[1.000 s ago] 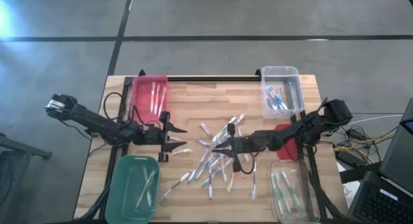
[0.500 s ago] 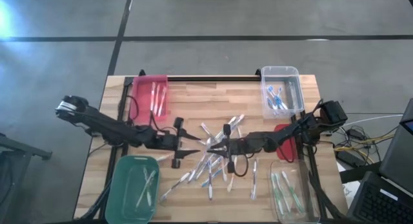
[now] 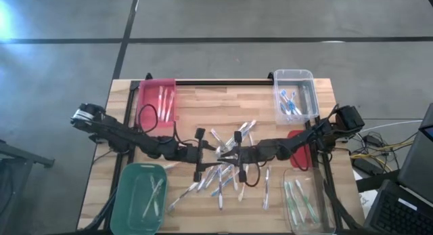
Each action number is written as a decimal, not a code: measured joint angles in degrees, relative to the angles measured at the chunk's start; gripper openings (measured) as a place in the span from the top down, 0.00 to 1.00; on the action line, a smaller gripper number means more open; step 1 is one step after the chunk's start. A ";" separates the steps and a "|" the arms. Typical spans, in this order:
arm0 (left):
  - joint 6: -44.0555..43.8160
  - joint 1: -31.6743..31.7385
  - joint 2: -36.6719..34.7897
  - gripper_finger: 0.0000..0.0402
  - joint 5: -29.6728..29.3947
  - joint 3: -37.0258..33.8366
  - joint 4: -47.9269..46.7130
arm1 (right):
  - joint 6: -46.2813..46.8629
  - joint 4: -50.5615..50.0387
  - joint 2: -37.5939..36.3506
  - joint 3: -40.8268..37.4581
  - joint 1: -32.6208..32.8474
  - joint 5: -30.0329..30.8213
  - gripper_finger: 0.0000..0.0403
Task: Pick & Place Toothbrushes
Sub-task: Put the green toothbrush into the green bin
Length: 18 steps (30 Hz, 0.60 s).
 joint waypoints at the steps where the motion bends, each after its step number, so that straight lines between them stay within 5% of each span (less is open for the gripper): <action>1: 0.00 0.00 -0.02 0.53 0.00 0.10 -0.07 | 0.00 0.00 0.00 -0.04 0.00 0.00 0.96; 18: -1.18 0.00 -0.66 0.87 -0.04 -0.29 0.03 | -0.04 0.00 0.02 -0.13 0.01 0.00 0.96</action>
